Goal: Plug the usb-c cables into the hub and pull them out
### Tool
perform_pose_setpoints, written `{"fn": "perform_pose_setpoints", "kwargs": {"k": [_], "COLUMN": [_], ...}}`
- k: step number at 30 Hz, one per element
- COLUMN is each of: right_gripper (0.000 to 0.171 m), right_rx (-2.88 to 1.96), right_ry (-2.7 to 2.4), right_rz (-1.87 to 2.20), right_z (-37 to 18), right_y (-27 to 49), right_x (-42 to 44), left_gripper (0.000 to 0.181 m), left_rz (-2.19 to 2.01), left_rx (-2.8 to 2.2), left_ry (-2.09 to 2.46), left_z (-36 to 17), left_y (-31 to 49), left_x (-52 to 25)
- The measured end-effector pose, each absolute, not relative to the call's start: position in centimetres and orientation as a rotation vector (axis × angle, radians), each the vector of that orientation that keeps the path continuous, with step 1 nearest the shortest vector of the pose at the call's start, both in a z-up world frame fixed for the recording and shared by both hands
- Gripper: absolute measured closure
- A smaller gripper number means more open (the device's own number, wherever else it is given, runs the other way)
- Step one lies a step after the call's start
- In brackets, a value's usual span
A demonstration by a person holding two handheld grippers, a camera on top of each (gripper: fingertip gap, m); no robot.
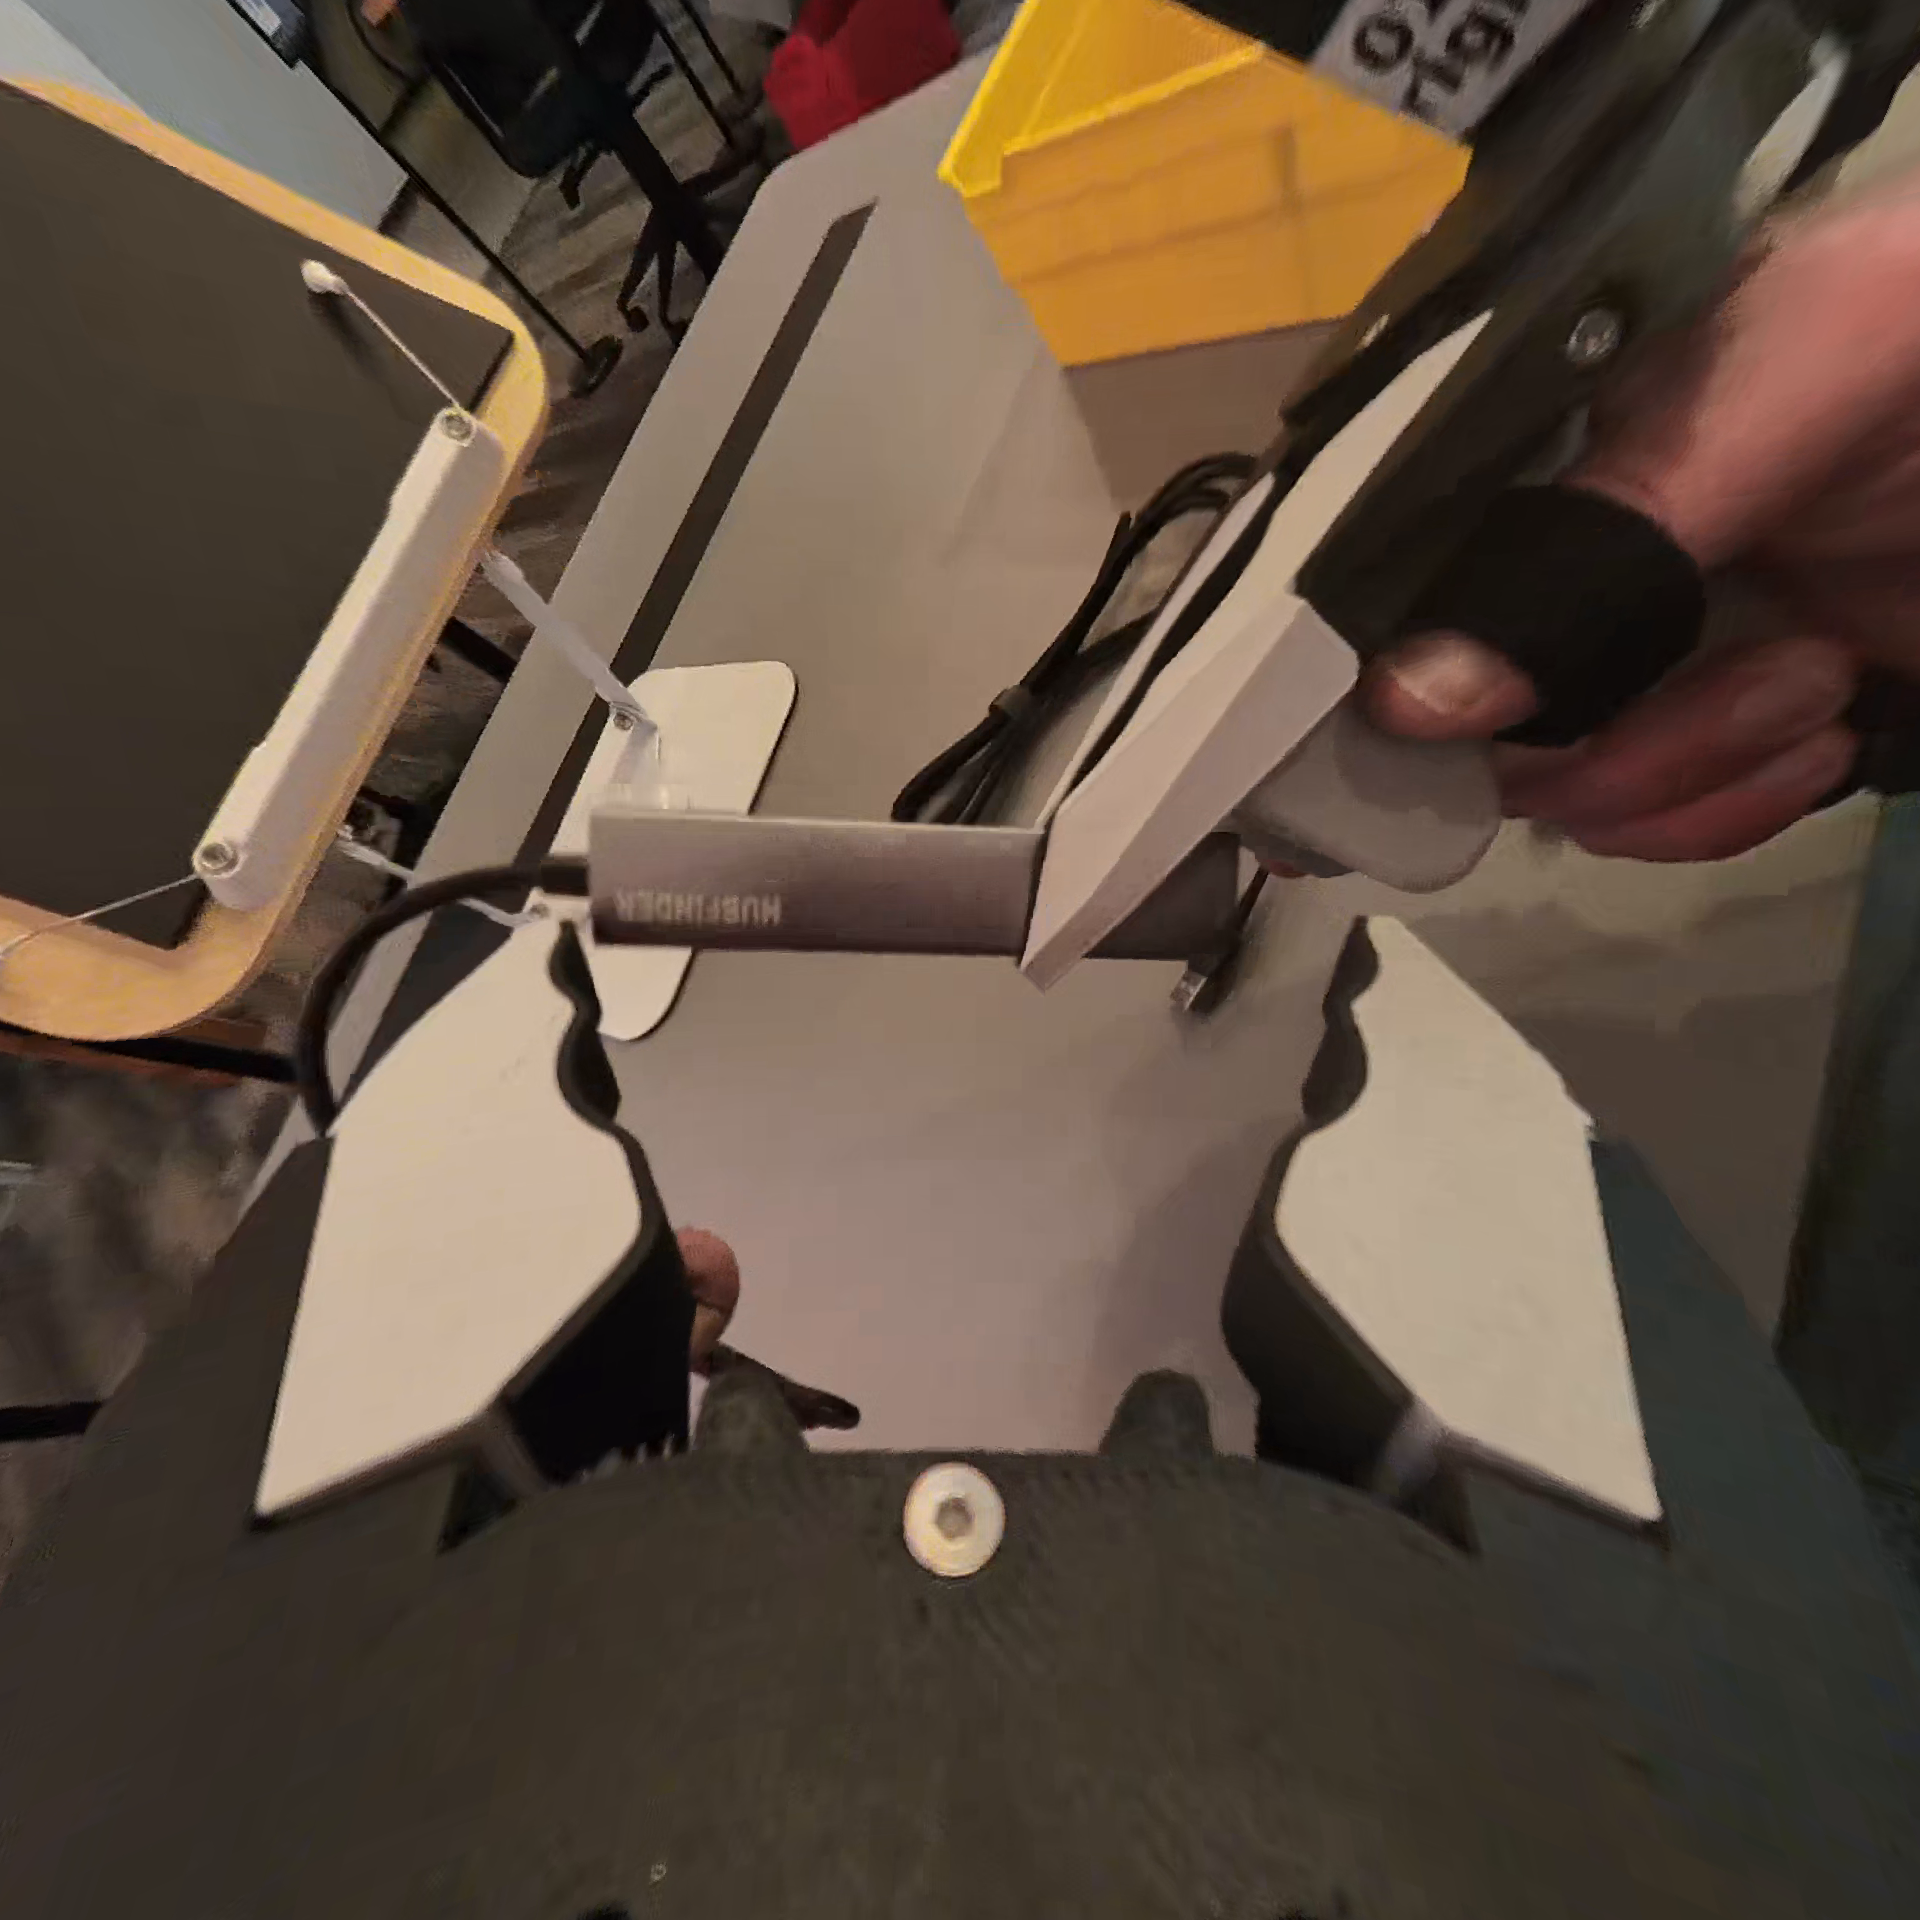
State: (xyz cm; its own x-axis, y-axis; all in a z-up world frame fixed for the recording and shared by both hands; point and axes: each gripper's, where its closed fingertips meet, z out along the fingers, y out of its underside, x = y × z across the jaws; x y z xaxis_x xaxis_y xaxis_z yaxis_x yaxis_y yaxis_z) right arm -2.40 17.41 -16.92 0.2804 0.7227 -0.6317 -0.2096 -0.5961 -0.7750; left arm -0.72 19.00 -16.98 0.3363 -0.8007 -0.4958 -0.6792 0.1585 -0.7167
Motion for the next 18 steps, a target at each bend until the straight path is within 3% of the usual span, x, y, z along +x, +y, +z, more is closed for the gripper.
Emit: {"fn": "perform_pose_setpoints", "kwargs": {"k": [18], "right_gripper": [0.165], "right_rx": [-1.781], "right_ry": [-0.503], "right_rz": [1.383], "right_z": [-17.4], "right_y": [16.7], "right_x": [-3.9], "left_gripper": [0.055], "left_rz": [-0.078], "left_rx": [-1.554], "left_ry": [1.365], "left_z": [-18.3], "left_y": [20.3], "left_x": [-1.3]}}
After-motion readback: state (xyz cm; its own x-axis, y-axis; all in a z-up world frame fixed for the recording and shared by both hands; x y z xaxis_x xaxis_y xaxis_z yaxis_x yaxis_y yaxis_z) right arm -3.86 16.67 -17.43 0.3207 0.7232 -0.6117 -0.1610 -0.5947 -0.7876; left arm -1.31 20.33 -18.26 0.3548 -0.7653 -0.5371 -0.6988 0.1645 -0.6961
